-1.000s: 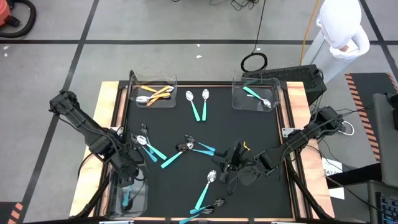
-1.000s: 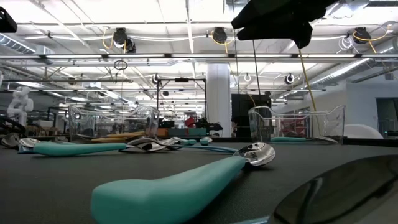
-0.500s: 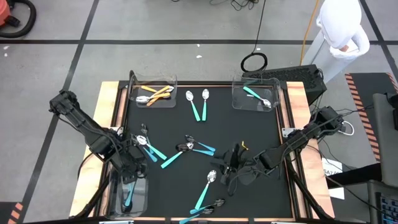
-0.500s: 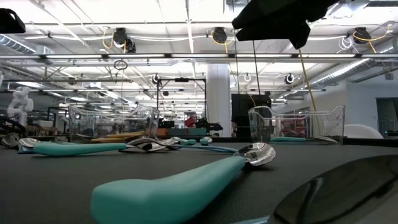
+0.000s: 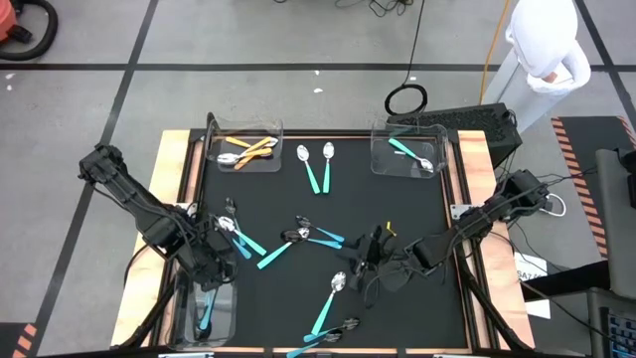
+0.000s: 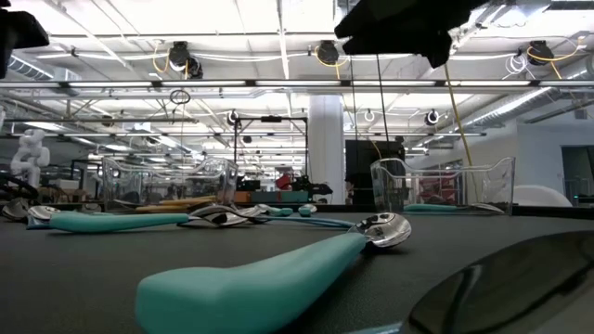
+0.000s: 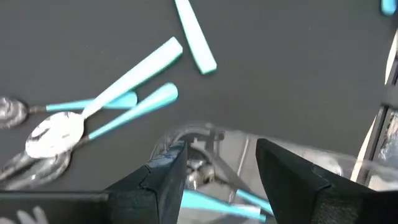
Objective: Sort silverware by color (type)
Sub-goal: Put the blue spoon into the bottom bin
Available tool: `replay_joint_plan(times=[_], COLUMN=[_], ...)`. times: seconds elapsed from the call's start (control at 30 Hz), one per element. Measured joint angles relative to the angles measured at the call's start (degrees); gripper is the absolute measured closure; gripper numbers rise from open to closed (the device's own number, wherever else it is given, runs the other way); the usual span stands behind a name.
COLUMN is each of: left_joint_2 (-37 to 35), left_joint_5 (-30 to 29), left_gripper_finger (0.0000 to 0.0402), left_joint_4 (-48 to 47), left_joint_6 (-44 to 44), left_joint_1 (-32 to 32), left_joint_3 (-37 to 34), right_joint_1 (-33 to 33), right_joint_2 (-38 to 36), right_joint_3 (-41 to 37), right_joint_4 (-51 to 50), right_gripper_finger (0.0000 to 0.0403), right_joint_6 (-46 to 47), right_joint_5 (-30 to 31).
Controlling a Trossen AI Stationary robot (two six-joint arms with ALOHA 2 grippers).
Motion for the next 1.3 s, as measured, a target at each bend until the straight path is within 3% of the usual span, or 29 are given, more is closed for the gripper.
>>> replay_joint_plan(times=[0.13, 0.23, 0.57, 0.8, 0.93, 1.03, 1.17, 1.3], left_joint_2=[0.00, 0.00, -0.02, -0.02, 0.61, 1.80, 3.93, 6.07], left_joint_5=[-5.12, -8.20, -9.95, -17.21, -25.12, -26.80, -27.85, -31.91], left_gripper_finger=[0.0207, 0.0207, 0.0207, 0.0207, 0.0207, 0.0207, 0.0207, 0.0207], left_joint_4=[0.56, 0.56, -0.01, 2.64, 12.34, 20.12, 26.61, 28.52], left_joint_6=[-0.04, -0.03, -1.81, 6.43, 13.26, 20.79, 29.54, 31.11], left_joint_1=[0.07, 0.88, 5.52, 11.16, 13.73, 15.24, 16.45, 17.24], left_joint_3=[0.00, 0.00, 0.00, 0.02, 0.02, 0.03, 0.05, 0.07], right_joint_1=[-1.57, -3.51, -13.09, -18.32, -20.90, -22.94, -24.58, -24.94], right_joint_2=[-0.02, -0.02, -0.02, -0.02, 0.00, 0.47, 3.39, 8.48], right_joint_3=[0.00, 0.00, 0.00, 0.00, 0.00, 0.00, 0.00, 0.00], right_joint_4=[3.27, 3.89, 1.78, -1.82, -7.23, -9.51, -7.64, -0.05], right_gripper_finger=[0.0271, 0.0271, 0.0271, 0.0271, 0.0271, 0.0271, 0.0271, 0.0271], right_joint_6=[0.77, 1.49, 7.21, 2.71, 2.73, 2.68, 0.49, -3.00], right_joint_5=[-0.65, -5.10, -19.23, -19.89, -20.06, -23.96, -27.37, -31.01])
